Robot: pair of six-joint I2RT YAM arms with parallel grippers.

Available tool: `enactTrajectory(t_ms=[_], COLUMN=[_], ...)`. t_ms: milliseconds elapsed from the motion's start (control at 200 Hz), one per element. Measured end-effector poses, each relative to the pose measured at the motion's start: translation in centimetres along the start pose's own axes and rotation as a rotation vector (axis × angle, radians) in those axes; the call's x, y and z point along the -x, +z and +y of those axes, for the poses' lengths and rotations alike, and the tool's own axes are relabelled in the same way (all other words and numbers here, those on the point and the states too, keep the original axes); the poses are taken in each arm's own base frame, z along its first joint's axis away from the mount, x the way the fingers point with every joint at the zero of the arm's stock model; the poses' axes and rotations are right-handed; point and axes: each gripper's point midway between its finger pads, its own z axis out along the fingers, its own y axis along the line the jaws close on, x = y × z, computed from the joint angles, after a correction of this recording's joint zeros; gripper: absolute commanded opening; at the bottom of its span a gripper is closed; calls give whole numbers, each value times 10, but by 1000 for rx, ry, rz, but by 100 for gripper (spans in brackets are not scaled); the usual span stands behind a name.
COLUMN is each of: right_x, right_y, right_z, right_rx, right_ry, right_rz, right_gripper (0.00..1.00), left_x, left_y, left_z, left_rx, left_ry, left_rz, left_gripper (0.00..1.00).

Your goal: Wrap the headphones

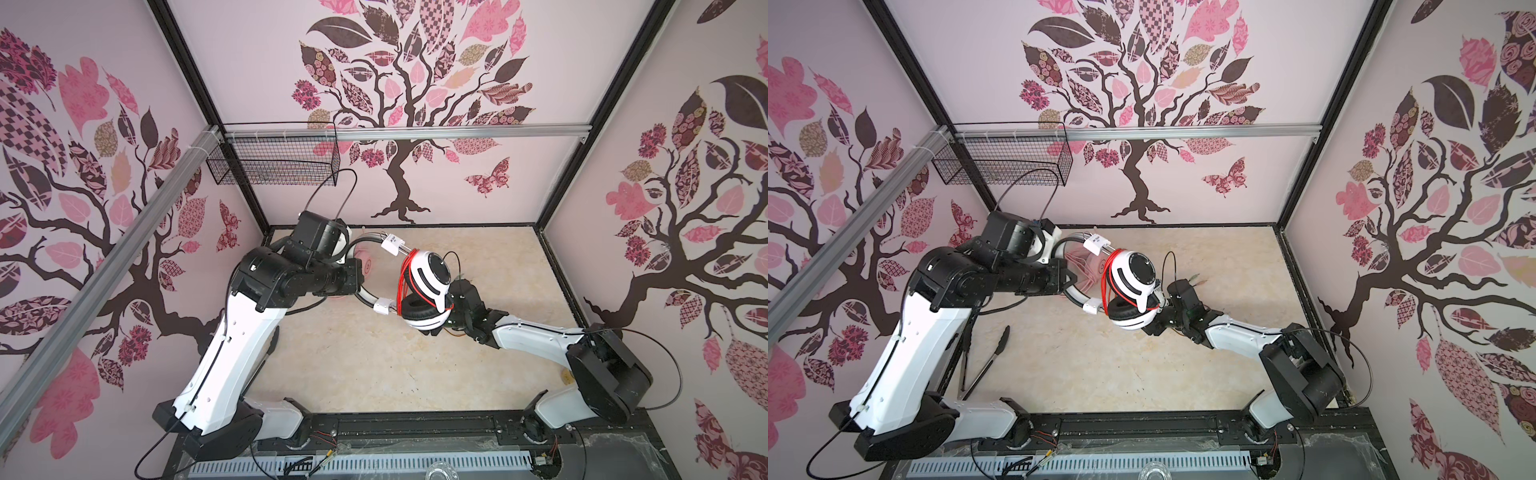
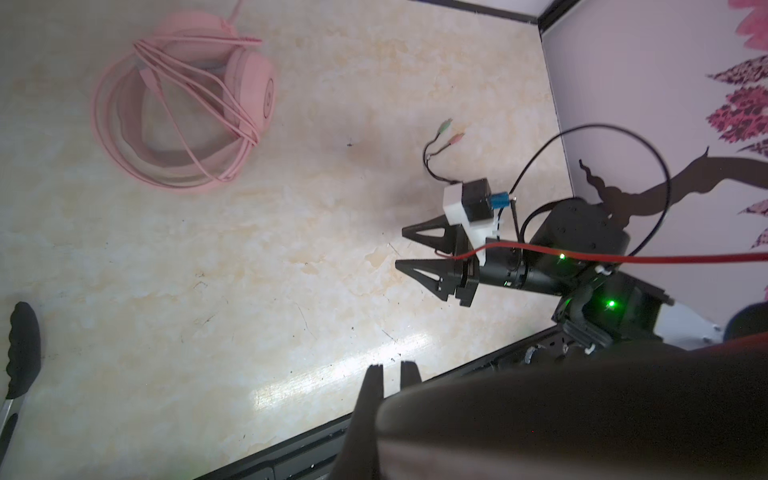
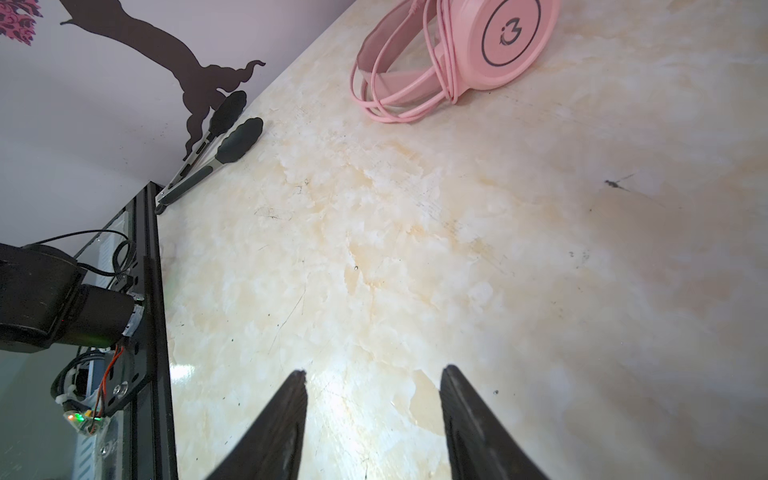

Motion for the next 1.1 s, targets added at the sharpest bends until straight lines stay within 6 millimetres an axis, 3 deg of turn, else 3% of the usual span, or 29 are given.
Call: enactTrajectory(t_ms=[165, 340, 495, 695, 820, 950, 1100], right_x=[-20, -25, -39, -45, -58, -67, -64], right_y=[-1, -1, -4, -11, -8, -5, -7], right_z=[2, 9, 15, 36, 69, 90, 113], right_rx=[29, 76, 104, 105, 107, 59, -22], right_ry=[-4, -21, -13, -57, -126, -179, -278], right_rz=[18, 17, 39, 69, 146, 230, 290], right_gripper=[48, 42, 0, 0, 0, 0, 0], left_x=[19, 30, 39, 45, 45, 40, 36], left_y=[-8, -7, -9, -1, 19, 49, 68], left_z=[20, 20, 33, 64, 71, 70, 79], left_rx=[19, 19, 34, 65, 63, 25, 53], left_ry=[-106, -134, -194, -322, -387, -443, -494], left_rz=[-50, -65, -84, -81, -31, 48, 79], left_gripper=[0, 0, 0, 0, 0, 0, 0])
